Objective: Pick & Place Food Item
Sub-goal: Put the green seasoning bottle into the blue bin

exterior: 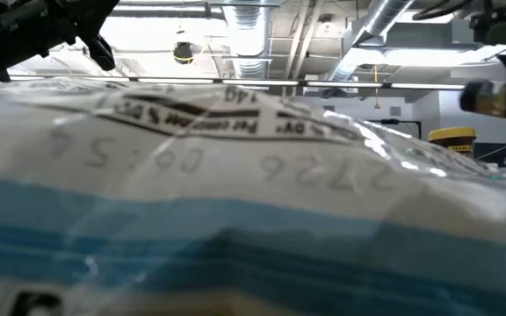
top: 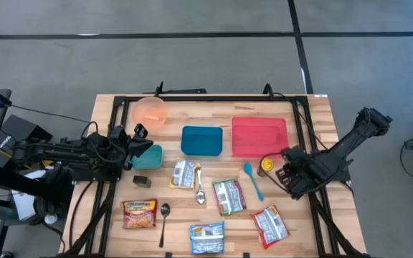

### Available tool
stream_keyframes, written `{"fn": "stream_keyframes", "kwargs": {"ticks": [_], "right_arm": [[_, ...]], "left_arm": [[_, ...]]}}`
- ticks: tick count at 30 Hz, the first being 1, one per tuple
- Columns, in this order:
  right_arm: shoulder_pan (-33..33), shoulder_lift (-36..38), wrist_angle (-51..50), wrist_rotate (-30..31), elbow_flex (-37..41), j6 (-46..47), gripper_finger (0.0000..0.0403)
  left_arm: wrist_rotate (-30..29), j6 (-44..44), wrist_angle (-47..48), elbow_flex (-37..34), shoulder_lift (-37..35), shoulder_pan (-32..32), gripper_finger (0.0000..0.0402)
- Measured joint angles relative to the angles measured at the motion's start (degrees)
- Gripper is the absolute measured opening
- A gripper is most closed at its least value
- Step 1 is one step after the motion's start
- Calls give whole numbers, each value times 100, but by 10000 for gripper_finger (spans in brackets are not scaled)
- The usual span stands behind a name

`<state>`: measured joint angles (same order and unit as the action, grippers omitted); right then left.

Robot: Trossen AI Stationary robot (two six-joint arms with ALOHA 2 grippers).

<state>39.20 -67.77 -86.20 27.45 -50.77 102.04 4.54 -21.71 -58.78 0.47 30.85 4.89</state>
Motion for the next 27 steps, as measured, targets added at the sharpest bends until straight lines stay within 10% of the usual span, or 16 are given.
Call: {"fn": "stream_keyframes", "kwargs": {"ticks": [18, 27], "right_arm": [[-1418, 645, 19, 4111, -5, -519, 169], [-2177, 590, 1369, 4755, 508, -1236, 168]], "left_arm": [[-520, 1673, -463, 0, 0, 1, 0], [-548, 1685, -460, 0, 0, 1, 0]]}}
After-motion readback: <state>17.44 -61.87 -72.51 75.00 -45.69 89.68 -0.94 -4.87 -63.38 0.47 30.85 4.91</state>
